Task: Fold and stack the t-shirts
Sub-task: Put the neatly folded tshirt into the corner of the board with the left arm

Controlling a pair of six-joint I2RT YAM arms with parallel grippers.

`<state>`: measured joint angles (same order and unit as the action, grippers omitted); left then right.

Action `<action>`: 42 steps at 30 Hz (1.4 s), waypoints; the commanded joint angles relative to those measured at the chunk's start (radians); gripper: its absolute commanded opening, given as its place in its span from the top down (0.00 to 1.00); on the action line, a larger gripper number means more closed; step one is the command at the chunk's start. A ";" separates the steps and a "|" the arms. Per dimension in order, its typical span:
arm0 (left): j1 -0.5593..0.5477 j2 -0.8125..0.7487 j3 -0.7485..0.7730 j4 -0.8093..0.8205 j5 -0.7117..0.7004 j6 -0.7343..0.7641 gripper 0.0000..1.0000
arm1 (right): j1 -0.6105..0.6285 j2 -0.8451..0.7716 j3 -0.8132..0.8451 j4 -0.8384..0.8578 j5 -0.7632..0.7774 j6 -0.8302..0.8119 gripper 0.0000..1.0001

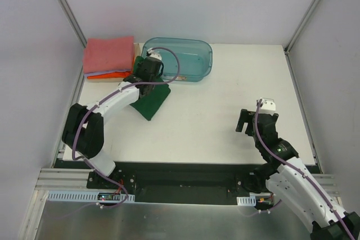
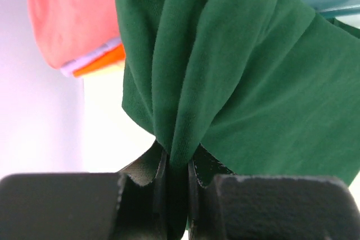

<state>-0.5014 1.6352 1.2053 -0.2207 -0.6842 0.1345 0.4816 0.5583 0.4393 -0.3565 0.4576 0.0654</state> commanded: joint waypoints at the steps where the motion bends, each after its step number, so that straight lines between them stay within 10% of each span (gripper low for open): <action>1: 0.044 -0.040 0.078 0.110 0.037 0.235 1.00 | -0.003 0.021 0.021 0.002 0.039 -0.015 0.04; 18: 0.132 0.057 0.442 0.069 0.005 0.473 1.00 | -0.003 0.054 0.032 0.002 0.050 -0.021 0.04; 42: 0.222 0.400 1.057 -0.082 -0.097 0.114 1.00 | -0.005 0.074 0.041 -0.006 0.067 -0.012 0.04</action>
<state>-0.2859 2.0247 2.1723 -0.3473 -0.7212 0.2970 0.4816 0.6300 0.4393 -0.3569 0.4938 0.0586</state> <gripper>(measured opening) 0.076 0.959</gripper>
